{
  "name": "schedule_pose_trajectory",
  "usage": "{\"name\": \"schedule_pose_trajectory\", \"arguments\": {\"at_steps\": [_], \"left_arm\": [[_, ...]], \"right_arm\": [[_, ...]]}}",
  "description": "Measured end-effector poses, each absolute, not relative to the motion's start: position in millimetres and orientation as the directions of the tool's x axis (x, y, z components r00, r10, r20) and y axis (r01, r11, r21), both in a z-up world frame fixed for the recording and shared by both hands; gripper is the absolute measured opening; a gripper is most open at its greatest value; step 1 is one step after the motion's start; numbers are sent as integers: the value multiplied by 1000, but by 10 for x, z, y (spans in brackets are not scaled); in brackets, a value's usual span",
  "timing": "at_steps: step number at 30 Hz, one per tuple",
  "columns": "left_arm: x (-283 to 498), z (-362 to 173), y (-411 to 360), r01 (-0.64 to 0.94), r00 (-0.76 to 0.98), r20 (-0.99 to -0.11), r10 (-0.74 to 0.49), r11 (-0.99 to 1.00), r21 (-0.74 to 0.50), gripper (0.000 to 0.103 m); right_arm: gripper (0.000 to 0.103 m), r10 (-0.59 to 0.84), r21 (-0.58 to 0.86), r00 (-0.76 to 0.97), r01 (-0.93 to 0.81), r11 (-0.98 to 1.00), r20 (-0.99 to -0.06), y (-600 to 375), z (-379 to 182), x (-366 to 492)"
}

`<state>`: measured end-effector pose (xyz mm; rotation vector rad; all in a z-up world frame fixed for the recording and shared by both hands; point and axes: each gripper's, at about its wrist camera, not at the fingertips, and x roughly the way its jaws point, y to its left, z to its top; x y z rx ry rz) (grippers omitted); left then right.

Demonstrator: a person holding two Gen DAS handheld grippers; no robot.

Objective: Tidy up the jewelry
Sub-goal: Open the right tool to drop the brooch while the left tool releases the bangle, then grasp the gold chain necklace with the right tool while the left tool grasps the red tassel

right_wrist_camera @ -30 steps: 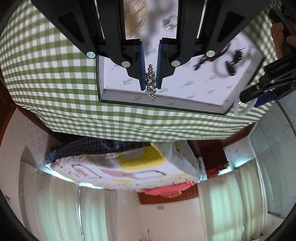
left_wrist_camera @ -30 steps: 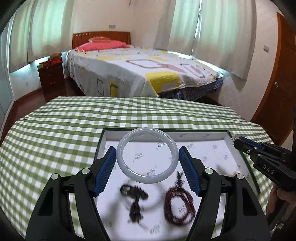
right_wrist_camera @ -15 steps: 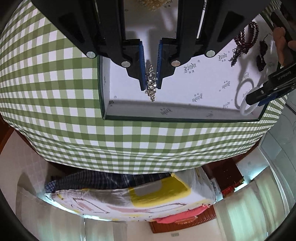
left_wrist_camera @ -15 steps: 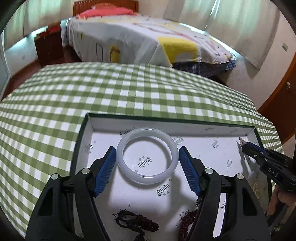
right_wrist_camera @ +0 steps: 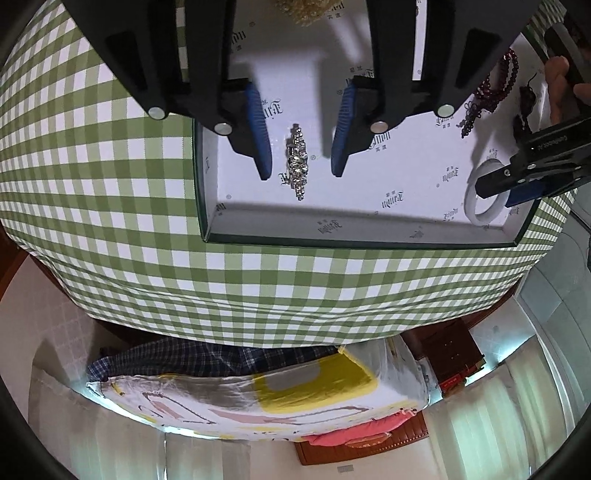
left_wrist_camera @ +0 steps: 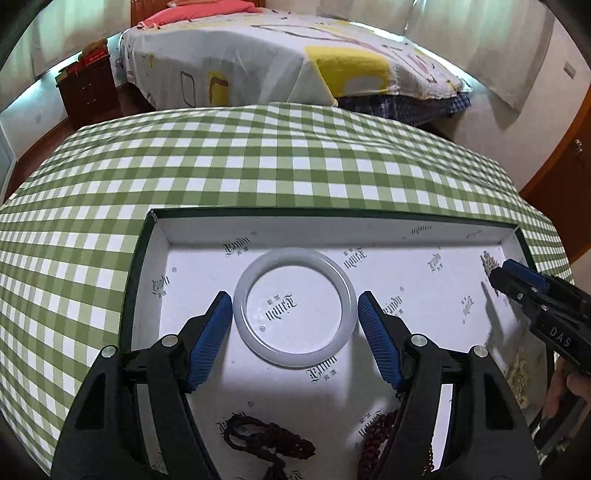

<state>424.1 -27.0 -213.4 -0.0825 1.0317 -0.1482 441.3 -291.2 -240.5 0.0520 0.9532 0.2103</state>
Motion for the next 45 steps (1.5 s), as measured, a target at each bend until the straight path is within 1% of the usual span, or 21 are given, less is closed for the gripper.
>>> {"name": "schedule_pose_trajectory", "arguments": {"at_steps": [2, 6, 11, 14, 17, 21, 24, 30, 37, 45], "left_arm": [[4226, -2123, -241, 80, 516, -839, -174, 985, -155, 69], [4138, -2045, -152, 66, 571, -799, -186, 981, -182, 70], [3936, -1823, -62, 63, 657, -728, -198, 976, -209, 70], [3714, -1625, -51, 72, 720, -671, -177, 981, -181, 70], [3429, -1457, -74, 90, 775, -616, -144, 989, -119, 71], [3035, -1340, -75, 89, 818, -565, -109, 994, -64, 71], [2794, -1334, -71, 83, 824, -557, -100, 995, -55, 71], [2373, -1386, -6, 56, 811, -579, -83, 996, -64, 71], [1991, -1529, 59, 40, 797, -601, -57, 998, -42, 71], [1720, -1741, 131, 24, 758, -651, -34, 999, -23, 71]], "right_arm": [[36, 204, 141, 587, -152, 978, -783, -2931, -2366, 4371], [45, 213, 145, 648, -158, 977, -731, -2949, -2252, 4254], [45, 213, 135, 706, -166, 977, -676, -2920, -2075, 4035], [45, 223, 134, 726, -179, 975, -651, -2872, -1968, 3875], [46, 235, 129, 738, -198, 972, -633, -2808, -1891, 3678], [46, 233, 99, 751, -220, 971, -618, -2681, -1861, 3366], [46, 243, 96, 744, -236, 967, -623, -2579, -1904, 3131], [46, 266, 105, 717, -261, 960, -644, -2403, -2101, 2664], [46, 289, 128, 678, -278, 952, -676, -2277, -2333, 2275], [46, 305, 119, 635, -319, 940, -710, -2064, -2527, 2142]]}}
